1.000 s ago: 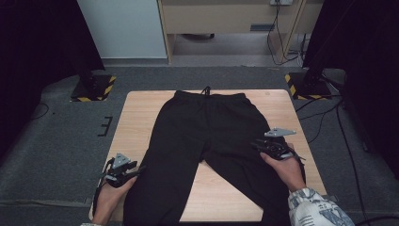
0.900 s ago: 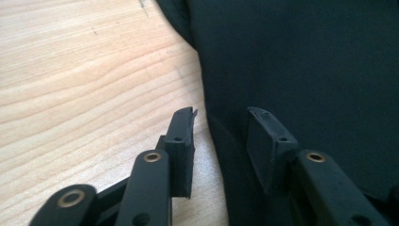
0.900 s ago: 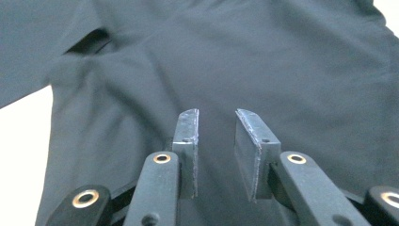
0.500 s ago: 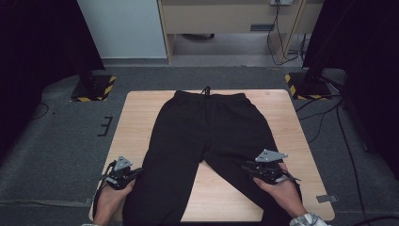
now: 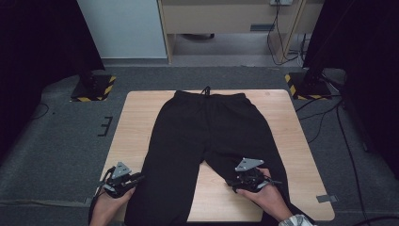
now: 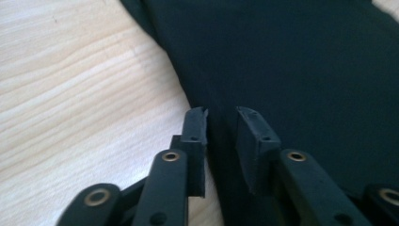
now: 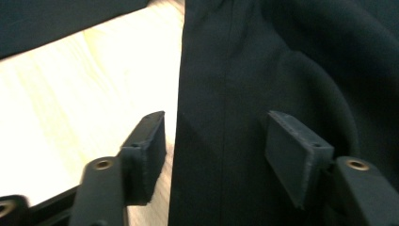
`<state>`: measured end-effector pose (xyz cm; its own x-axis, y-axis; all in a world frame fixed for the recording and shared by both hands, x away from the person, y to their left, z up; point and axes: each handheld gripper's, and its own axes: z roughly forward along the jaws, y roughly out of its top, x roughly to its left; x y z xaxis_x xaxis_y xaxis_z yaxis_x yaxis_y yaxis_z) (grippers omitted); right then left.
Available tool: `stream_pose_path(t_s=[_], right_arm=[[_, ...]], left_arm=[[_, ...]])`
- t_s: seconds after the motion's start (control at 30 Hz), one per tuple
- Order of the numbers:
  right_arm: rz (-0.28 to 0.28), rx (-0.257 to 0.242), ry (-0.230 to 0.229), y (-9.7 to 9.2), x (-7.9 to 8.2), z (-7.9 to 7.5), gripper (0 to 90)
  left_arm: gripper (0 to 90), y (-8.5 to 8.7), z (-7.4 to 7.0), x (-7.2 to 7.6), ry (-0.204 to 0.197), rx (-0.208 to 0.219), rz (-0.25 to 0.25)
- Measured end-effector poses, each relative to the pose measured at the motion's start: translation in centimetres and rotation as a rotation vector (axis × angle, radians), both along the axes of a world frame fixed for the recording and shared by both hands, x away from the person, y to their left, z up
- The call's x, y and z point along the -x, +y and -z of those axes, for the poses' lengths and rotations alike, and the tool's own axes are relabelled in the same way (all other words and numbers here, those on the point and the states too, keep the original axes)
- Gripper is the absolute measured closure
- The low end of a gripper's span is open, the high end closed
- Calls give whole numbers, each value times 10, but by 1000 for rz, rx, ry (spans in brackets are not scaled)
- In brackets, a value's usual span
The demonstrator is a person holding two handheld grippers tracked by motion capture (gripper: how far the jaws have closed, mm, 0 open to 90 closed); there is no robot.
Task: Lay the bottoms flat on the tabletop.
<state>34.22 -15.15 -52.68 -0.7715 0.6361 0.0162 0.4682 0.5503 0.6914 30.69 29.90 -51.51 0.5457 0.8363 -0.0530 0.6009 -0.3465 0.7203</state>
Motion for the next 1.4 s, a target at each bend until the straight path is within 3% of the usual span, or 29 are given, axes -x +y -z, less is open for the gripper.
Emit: stream_pose_path(t_s=[0.1, 0.17, 0.3, 0.47, 0.6, 0.8, 0.97, 1.03, 1.17, 1.27, 1.33, 1.4], right_arm=[[2, 1, -12, 3, 1, -1, 642], [-11, 5, -10, 6, 0, -2, 832], [-10, -14, 34, 11, 0, -5, 888], [-57, -84, 88, 30, 8, -11, 840], [-46, -130, 75, 26, 4, -20, 622], [71, -124, 5, -23, -2, -33, 395], [212, -91, -21, -76, 0, -32, 282], [254, -87, -15, -95, 3, -32, 279], [325, -73, -9, -126, 14, -27, 378], [358, -54, -13, -141, 18, -21, 422], [382, -30, 1, -145, 16, -15, 422], [389, -21, 27, -148, 12, -10, 431]], left_arm=[[692, 1, -2, 1, -13, 1, -6], [684, 3, -2, 1, -14, 7, -18], [680, 5, -2, 0, -12, 25, -33], [664, 3, -4, 0, -27, 30, -24], [612, 1, -5, 1, -37, 32, -24], [558, -13, -13, -1, -75, 67, -2], [545, -48, -20, -11, -87, 67, 71], [540, -64, -22, -15, -89, 58, 100], [536, -93, -28, -24, -102, 51, 146], [528, -113, -30, -29, -102, 57, 167], [519, -125, -28, -33, -101, 45, 173], [506, -136, -26, -37, -92, 63, 172]])
